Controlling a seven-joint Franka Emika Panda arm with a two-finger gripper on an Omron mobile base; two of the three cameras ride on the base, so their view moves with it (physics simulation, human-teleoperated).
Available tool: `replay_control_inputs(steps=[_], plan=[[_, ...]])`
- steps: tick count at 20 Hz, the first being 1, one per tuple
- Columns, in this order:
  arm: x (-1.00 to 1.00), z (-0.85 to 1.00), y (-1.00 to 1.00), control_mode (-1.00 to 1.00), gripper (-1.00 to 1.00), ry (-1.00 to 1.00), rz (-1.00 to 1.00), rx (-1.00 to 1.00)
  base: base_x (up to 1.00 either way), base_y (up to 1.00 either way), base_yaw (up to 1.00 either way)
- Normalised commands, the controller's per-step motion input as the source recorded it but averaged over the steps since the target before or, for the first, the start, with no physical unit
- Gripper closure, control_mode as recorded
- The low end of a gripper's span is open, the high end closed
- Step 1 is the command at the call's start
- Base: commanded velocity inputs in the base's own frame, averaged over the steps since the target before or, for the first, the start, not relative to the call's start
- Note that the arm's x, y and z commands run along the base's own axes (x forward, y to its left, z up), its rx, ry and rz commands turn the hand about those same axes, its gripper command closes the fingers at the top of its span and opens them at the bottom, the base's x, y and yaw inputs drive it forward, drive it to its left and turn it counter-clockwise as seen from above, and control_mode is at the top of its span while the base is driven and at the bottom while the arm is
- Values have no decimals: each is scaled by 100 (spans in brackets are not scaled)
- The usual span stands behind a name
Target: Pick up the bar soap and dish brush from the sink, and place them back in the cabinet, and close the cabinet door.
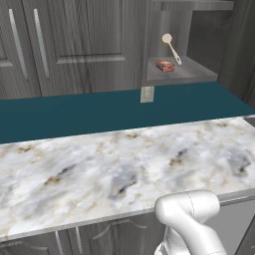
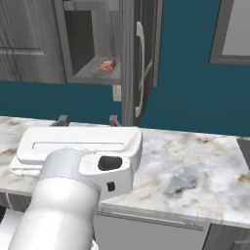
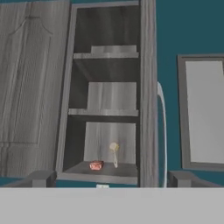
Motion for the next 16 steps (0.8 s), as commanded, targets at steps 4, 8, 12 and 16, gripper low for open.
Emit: replay_control_inputs(steps=[4,8,12,16], plan=[[0,-4,-21,-100,-100,0,7,0,0,0,0],[1,-3,-21,-100,-100,0,8,0,0,0,0],[8,-9,-18,-100,-100,0,8,0,0,0,0],[17,-15,-11,-100,-100,0,7,0,0,0,0]])
